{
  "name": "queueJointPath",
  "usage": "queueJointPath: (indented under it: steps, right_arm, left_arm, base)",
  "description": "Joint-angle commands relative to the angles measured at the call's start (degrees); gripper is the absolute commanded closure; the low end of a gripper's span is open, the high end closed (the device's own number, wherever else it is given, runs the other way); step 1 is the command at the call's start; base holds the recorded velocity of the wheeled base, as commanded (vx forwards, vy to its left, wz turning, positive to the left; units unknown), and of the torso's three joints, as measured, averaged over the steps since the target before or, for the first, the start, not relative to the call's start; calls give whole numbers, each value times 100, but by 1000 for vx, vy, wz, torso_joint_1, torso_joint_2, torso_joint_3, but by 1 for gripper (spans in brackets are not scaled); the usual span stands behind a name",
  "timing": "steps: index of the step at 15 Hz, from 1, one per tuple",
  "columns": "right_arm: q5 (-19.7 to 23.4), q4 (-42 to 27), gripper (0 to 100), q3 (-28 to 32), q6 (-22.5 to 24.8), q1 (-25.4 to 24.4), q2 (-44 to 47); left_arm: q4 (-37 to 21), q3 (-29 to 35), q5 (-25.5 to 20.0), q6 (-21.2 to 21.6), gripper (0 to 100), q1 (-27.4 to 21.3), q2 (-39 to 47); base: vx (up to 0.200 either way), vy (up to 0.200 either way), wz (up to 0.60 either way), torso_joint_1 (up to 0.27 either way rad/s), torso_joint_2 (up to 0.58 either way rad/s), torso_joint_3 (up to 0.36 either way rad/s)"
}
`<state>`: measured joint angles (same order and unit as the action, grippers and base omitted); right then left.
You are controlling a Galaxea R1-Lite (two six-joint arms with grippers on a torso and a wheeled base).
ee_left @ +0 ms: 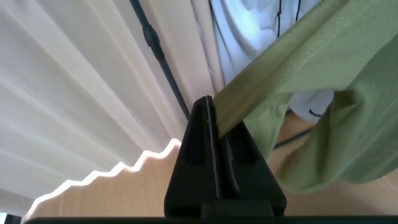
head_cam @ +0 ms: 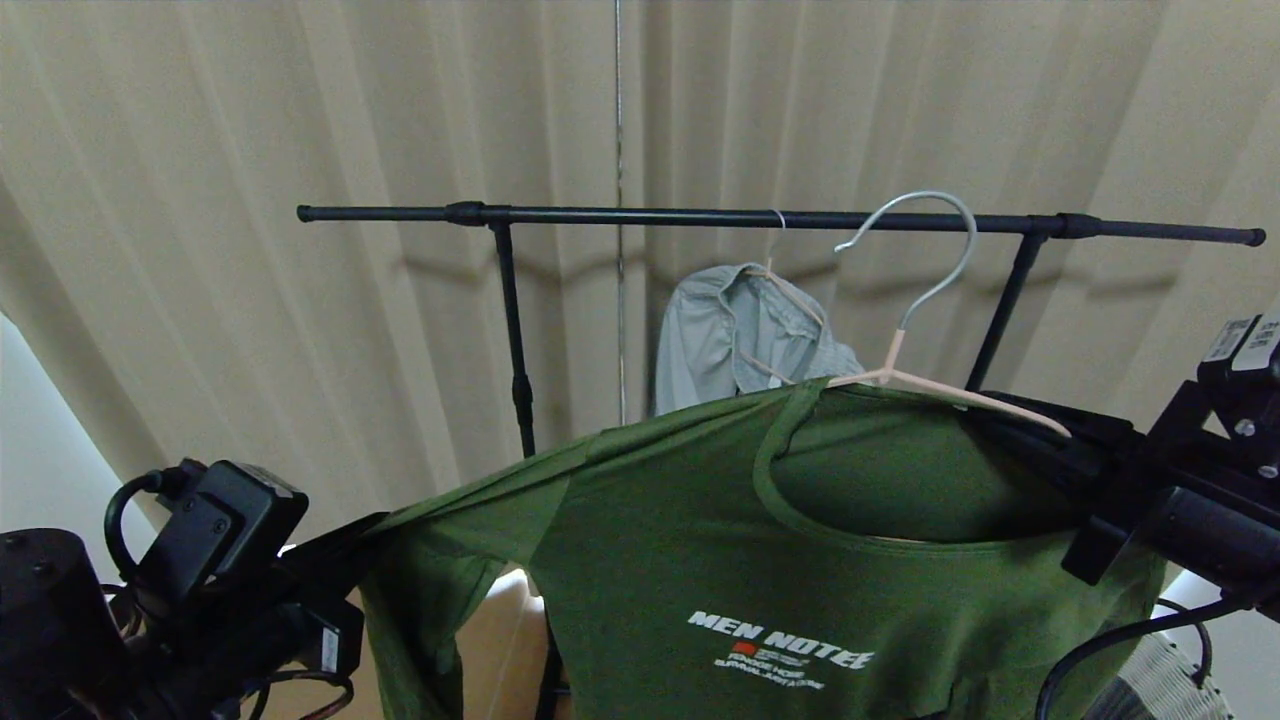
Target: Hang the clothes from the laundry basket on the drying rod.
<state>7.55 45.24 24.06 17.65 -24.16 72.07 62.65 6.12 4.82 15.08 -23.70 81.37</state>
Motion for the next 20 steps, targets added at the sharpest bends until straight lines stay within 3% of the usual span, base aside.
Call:
queueJointPath:
  steps: [1,7,10,11,12,13,15,16,17,18,20]
  right_arm:
    - [1,2,100,2,1,-1,-18]
    - [-394,-323,100,81,10,184,-18]
    - [-675,-1333,100,142,1,500,-246]
    - [-816,-1553,100,151,1,509,-299]
    - [-816,-1553,100,151,1,509,-299]
    - [-1229,-1659,100,160,1,535,-299]
    - [-1484,-1650,100,125,-7,614,-299]
    - [-1519,-1650,100,98,-148,720,-316]
    - [-1537,-1650,100,90,-218,746,-334]
    - [-1642,-1659,100,11,-526,790,-387]
    - [-1686,-1588,100,-262,-631,878,-396]
  left_arm:
    - [11,21,2,-5,0,-21,-69]
    - [415,118,28,-14,0,-3,-684]
    - [-130,161,195,-14,0,304,-1853]
    - [-587,188,222,-31,0,515,-2363]
    - [-587,188,222,-31,0,515,-2363]
    - [-1905,355,222,-119,0,999,-3426]
    - [-3224,539,213,-251,0,1254,-4279]
    - [-4349,715,204,-418,0,1298,-4973]
    - [-4612,742,204,-462,0,1298,-5149]
    - [-5465,803,204,-532,0,1298,-5817]
    - [-6115,742,222,-541,0,1298,-6599]
  base:
    - [0,0,0,0,0,0]
    - [0,0,0,0,0,0]
    - [0,0,0,0,0,0]
    - [0,0,0,0,0,0]
    - [0,0,0,0,0,0]
    - [0,0,0,0,0,0]
    - [0,0,0,0,0,0]
    - [0,0,0,0,0,0]
    - [0,0,0,0,0,0]
    - [0,0,0,0,0,0]
    - [0,0,0,0,0,0]
